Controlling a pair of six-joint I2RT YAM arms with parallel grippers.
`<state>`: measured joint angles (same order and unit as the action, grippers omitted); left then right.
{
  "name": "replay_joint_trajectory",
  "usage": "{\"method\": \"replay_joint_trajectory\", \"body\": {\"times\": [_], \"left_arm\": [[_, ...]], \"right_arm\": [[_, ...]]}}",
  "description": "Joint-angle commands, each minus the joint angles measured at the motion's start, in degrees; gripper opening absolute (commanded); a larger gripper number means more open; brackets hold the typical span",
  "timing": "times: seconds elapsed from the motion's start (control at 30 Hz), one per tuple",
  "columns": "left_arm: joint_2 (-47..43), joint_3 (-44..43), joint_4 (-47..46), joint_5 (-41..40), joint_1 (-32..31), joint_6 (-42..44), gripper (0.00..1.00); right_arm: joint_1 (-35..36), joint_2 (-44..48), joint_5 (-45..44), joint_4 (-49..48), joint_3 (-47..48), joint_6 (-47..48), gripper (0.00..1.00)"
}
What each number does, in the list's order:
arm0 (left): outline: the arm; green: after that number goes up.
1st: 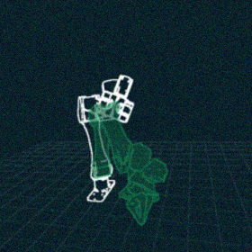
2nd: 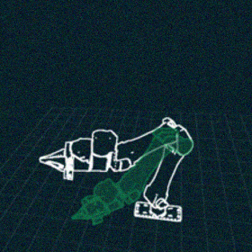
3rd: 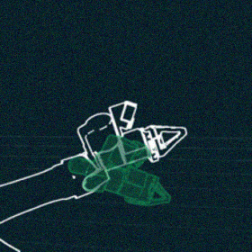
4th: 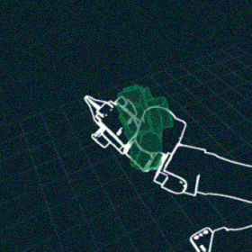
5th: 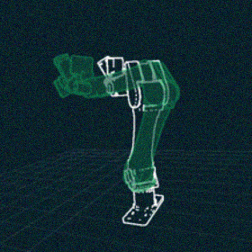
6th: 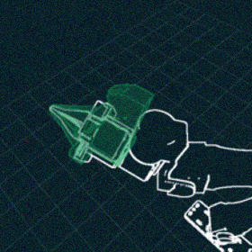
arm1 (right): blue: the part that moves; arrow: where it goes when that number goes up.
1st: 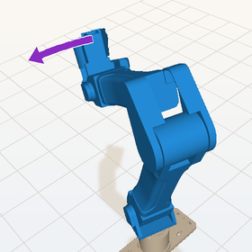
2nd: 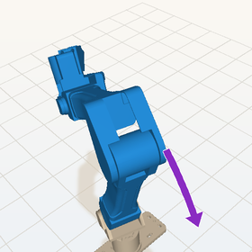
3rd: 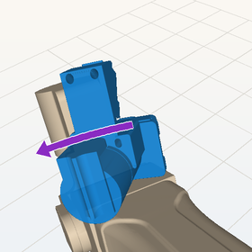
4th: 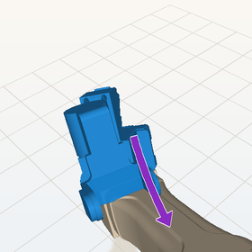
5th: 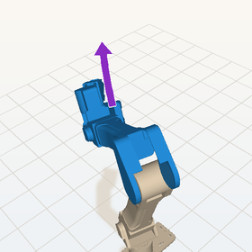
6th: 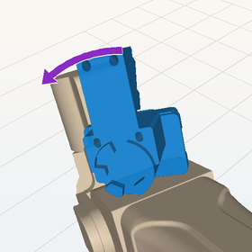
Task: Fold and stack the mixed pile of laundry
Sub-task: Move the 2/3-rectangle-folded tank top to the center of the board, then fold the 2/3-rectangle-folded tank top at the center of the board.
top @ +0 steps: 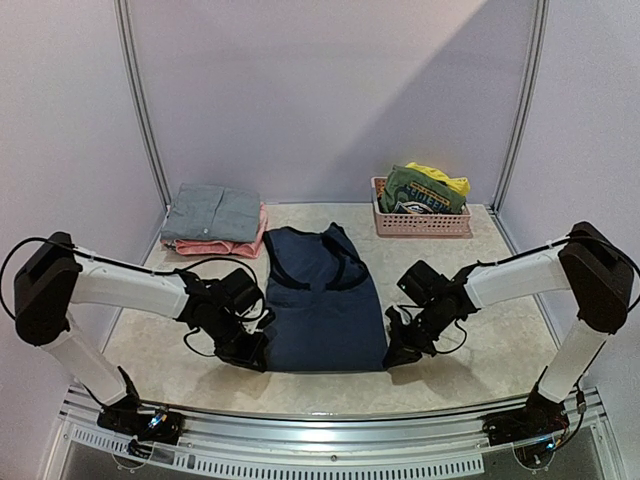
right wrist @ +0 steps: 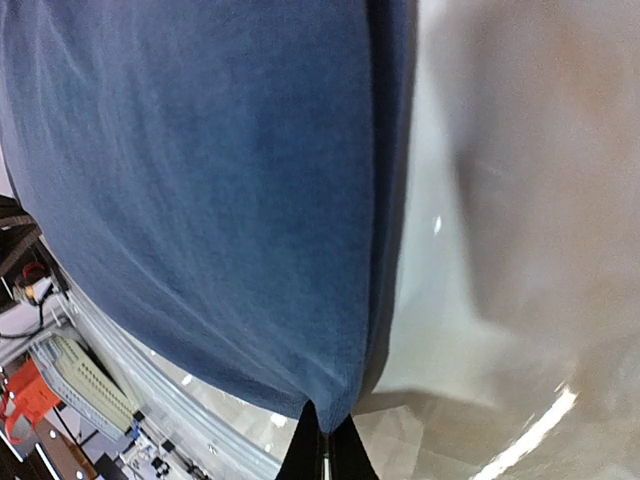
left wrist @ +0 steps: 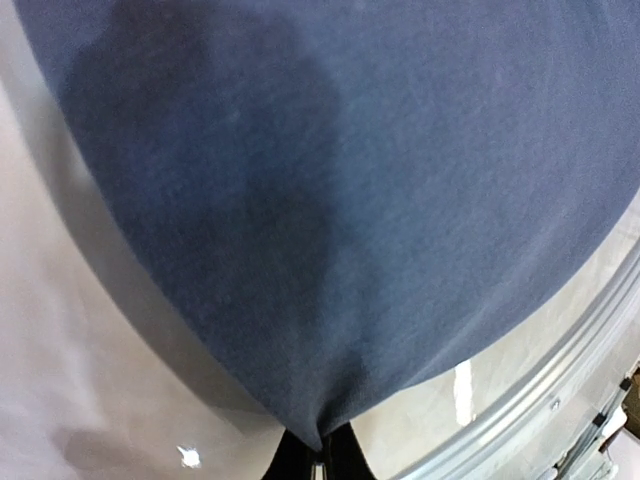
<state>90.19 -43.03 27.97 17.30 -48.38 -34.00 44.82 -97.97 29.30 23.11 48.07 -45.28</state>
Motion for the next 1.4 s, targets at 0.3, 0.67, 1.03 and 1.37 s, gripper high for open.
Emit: {"method": "replay_joint_trajectory", "body": {"times": [0.3,0.67,1.03,1.37], "left_arm": [[-10.5,7.6,10.6,-2.1,-8.6,-9.2,0.13],[-13.4,-8.8,27.7,-15.3,-5.2,-1.8,0.55],[-2.8,-27.9,27.5,-14.3,14.7,9.7,0.59],[22.5,-50.0,23.4,-10.6,23.6,11.6,0.5]], "right_arm": [[7.6,5.8,-3.1,11.3,-7.4,-6.2,0.01],[7.7,4.8,-7.6,22.5,0.3,-1.0,0.35],[7.6,12.3,-18.1,32.5,7.6,-1.9,0.72],[7.6,15.7,-21.6,35.1,9.8,-5.1,0.75]]}}
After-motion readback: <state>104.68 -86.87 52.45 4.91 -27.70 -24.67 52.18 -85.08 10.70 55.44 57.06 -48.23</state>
